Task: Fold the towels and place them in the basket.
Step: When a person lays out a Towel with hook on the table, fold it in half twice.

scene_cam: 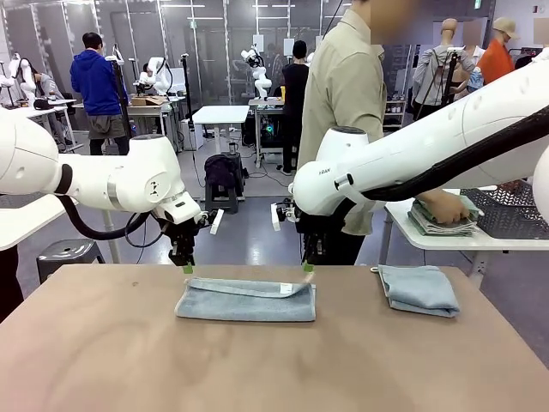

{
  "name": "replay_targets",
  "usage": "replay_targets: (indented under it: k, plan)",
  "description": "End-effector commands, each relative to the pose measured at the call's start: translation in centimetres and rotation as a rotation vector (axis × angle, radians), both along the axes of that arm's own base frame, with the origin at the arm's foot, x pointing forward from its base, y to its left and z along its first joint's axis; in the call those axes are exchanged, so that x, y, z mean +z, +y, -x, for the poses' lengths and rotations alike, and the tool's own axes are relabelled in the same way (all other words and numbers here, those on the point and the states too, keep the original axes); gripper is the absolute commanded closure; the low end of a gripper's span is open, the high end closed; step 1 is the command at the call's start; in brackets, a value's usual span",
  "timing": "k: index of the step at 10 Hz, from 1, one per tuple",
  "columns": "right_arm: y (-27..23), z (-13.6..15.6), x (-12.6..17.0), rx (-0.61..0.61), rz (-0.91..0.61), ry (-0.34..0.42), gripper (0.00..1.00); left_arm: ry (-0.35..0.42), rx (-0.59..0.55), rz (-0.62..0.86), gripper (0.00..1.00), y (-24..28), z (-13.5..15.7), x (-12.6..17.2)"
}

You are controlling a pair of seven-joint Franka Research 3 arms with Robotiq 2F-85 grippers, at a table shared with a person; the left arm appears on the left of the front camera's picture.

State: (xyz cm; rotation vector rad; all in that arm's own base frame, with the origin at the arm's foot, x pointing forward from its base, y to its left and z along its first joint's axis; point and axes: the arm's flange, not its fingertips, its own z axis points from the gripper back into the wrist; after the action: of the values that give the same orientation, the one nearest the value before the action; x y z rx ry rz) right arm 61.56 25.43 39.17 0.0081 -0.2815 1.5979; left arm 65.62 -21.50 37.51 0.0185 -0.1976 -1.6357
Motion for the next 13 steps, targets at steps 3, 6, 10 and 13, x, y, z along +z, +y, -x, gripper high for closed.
replay_targets:
  k: [3,6,10,13]
  plan:
    - [-0.2,2.1,2.8,-0.027,-0.009,-0.021,0.24,-0.045,-0.027,0.068,0.33,0.3,1.4,2.8]
    - [0.4,6.9,6.5,-0.161,-0.085,0.054,0.24,-0.043,0.011,0.172,0.33,1.1,5.3,7.6]
    - [-1.6,12.7,10.8,-0.522,-0.285,0.098,0.24,-0.014,0.033,0.392,0.33,7.9,10.7,14.7]
    - [-3.1,15.4,12.0,-0.776,-0.345,0.204,0.24,0.022,-0.008,0.449,0.33,11.9,11.2,15.6]
